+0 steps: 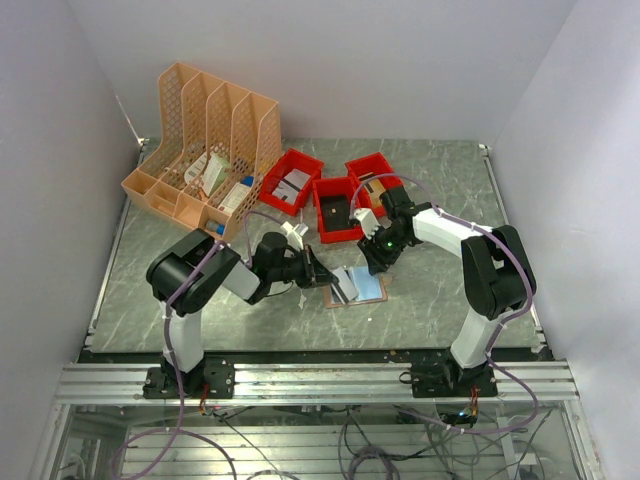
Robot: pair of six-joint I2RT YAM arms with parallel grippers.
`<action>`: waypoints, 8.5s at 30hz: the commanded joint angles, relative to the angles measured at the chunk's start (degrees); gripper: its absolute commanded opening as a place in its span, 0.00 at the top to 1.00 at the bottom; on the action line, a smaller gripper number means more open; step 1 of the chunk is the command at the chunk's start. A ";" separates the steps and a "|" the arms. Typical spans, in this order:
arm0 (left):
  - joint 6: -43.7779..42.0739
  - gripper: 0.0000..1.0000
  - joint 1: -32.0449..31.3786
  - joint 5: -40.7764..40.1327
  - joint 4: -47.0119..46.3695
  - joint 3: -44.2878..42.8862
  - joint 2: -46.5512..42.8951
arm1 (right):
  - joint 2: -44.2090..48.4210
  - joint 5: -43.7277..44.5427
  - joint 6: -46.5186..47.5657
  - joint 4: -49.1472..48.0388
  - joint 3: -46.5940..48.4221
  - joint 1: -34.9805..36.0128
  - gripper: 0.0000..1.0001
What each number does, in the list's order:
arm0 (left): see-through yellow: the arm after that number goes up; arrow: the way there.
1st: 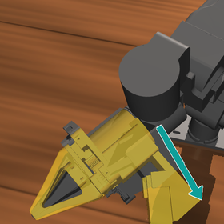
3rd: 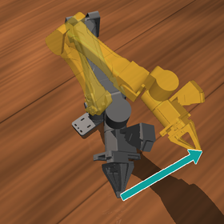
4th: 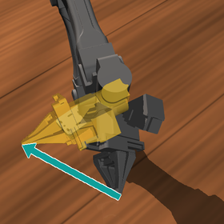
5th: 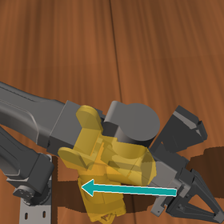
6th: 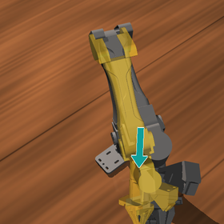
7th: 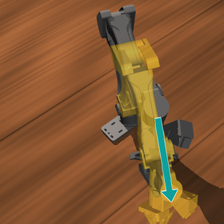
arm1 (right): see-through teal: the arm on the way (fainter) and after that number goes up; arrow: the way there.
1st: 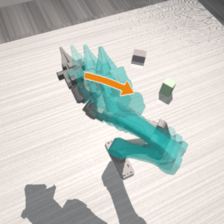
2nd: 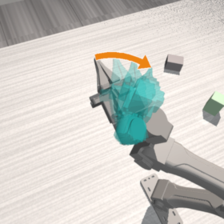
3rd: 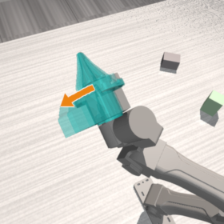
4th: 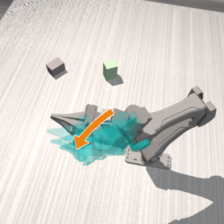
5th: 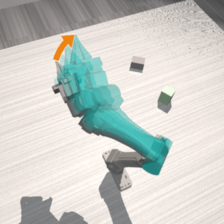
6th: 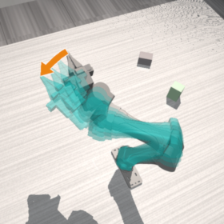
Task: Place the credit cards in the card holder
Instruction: Insert the credit card into the card holder, then turn over the card slot in the card holder.
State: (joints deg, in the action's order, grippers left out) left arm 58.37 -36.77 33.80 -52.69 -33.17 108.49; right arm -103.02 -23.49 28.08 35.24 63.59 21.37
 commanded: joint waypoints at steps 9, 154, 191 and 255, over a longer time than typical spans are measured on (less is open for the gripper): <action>0.95 0.93 0.48 2.56 1.45 -3.63 3.37 | -1.92 0.10 0.23 0.30 -0.05 0.70 0.64; 12.97 0.88 -0.71 3.72 14.93 -4.21 7.55 | -0.25 -3.57 -2.45 -2.77 0.19 6.58 0.57; 12.40 0.84 -0.75 4.40 14.15 -4.36 10.16 | 11.46 -2.19 21.34 -12.03 -12.96 27.42 0.89; -8.65 0.59 -1.00 -14.95 19.32 1.75 -24.78 | 12.73 -33.16 14.14 4.59 -1.92 0.96 0.14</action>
State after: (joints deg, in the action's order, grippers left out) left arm 59.05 -37.36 28.69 -35.22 -34.70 92.79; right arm -87.92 -49.23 45.28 36.10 59.57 23.90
